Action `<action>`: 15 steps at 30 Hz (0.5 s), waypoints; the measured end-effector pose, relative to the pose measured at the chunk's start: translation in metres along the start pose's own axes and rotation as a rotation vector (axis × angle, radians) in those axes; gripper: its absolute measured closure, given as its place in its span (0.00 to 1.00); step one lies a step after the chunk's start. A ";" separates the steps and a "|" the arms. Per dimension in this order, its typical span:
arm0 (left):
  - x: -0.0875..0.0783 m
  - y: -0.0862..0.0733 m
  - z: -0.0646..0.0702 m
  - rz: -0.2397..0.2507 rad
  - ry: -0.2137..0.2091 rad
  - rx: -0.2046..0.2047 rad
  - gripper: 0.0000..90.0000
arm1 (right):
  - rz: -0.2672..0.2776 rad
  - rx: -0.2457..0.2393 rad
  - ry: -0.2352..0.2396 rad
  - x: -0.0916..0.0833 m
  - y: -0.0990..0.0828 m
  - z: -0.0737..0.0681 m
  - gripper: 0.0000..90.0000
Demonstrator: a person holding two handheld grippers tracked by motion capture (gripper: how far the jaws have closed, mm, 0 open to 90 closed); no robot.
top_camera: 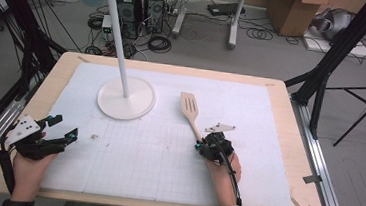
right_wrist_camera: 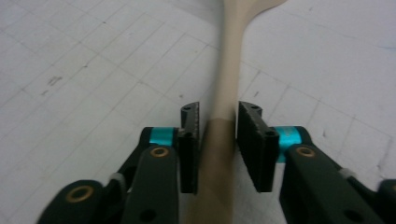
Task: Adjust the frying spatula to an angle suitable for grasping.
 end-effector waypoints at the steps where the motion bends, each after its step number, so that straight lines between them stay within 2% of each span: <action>1: 0.000 0.000 0.000 0.004 0.000 -0.002 0.26 | 0.001 0.012 0.005 0.000 0.000 0.001 0.78; 9: -0.002 0.001 0.000 0.009 0.001 -0.002 0.26 | 0.006 0.034 0.029 -0.001 0.001 0.004 0.82; 11: -0.002 0.001 -0.001 0.009 -0.001 -0.001 0.26 | 0.008 0.015 0.044 -0.002 0.000 0.005 0.83; 13: -0.002 0.001 -0.001 0.009 0.001 -0.005 0.26 | 0.009 0.015 0.043 -0.002 0.001 0.003 0.83; 15: -0.002 0.002 -0.001 0.013 0.002 -0.006 0.26 | -0.002 -0.009 0.033 -0.003 0.001 0.001 0.83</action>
Point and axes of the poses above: each handheld gripper's, and its own axes: x roughly forward along the jaws, y roughly out of its top, z roughly to its right, the point moved 4 cm from there along x, roughly forward along the jaws, and after that the axes turned 7 degrees about y, right-handed, at the moved point
